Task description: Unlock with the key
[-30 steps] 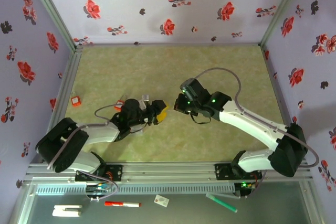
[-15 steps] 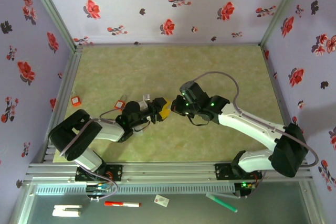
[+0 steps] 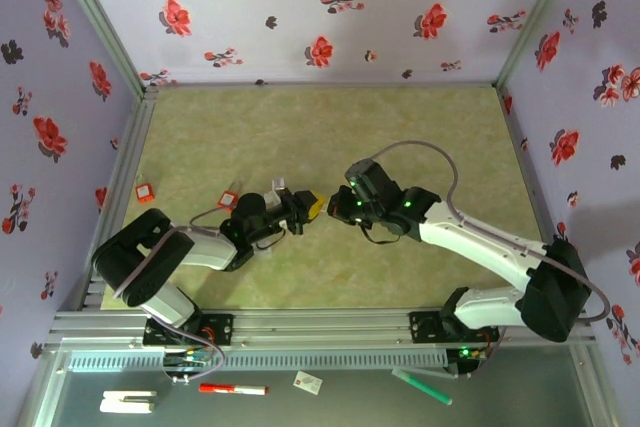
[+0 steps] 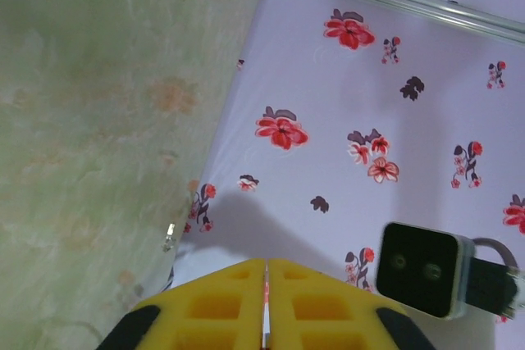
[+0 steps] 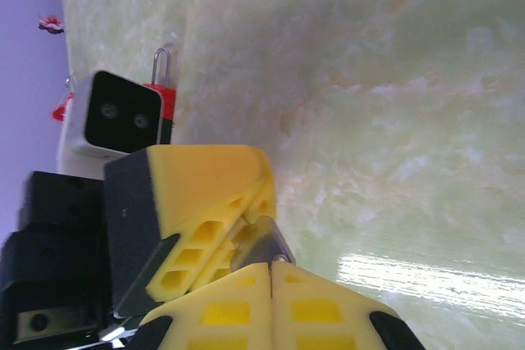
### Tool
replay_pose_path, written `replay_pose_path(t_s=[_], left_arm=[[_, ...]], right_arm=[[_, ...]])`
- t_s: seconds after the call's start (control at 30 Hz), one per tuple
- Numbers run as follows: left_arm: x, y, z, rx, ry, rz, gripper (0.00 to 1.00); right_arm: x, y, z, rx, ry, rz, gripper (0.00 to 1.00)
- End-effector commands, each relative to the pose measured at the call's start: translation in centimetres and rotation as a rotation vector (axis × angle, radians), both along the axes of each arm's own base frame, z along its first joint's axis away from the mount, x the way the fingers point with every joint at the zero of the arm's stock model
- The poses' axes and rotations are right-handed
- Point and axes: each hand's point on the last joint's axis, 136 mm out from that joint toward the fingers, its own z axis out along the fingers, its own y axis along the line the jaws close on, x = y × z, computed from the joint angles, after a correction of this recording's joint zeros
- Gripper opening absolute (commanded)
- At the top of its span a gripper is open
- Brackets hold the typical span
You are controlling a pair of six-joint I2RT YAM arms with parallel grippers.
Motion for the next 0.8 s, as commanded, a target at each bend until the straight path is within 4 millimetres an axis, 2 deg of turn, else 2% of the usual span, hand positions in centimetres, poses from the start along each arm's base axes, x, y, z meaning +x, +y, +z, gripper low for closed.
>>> replay_pose_path(t_s=[0.0,0.13,0.2,0.27,0.33,0.4,0.47,0.57,0.63,0.77], left_arm=[[0.2,0.4,0.5,0.024,-0.041,0.012,0.01],[0.1,0.9,1.0,0.074,-0.075,0.010,0.00],[0.1,1.1,1.7,0.101,-0.106,0.008,0.00],[0.2,1.5,2.7,0.151,-0.166,0.009,0.00],[0.3,2.3,4.2,0.222,-0.268,0.019,0.00],[0.3,3.3,6.4,0.293,-0.402,0.035,0.00],[0.2,4.2,9.0,0.343,-0.532,0.054,0.00],[0.5,5.4,11.2,0.373,-0.610,0.079,0.00],[0.7,5.8,12.1,0.369,-0.631,0.092,0.00],[0.9,5.8,12.7,0.390,-0.639,0.091,0.00]], right_arm=[[-0.3,-0.1,0.5,0.009,-0.013,0.000,0.00],[-0.2,-0.2,0.4,0.004,-0.022,0.007,0.00],[0.0,0.1,1.1,0.025,-0.041,0.012,0.00],[0.5,0.8,2.6,0.095,-0.082,0.018,0.33],[1.2,1.4,5.0,0.203,-0.141,0.014,0.54],[2.1,1.6,7.7,0.322,-0.210,0.015,0.64],[2.9,2.0,9.9,0.432,-0.253,0.035,0.66],[3.2,3.0,12.3,0.524,-0.308,0.093,0.66],[3.1,3.8,13.3,0.559,-0.323,0.135,0.65],[3.0,4.6,14.3,0.633,-0.342,0.154,0.62]])
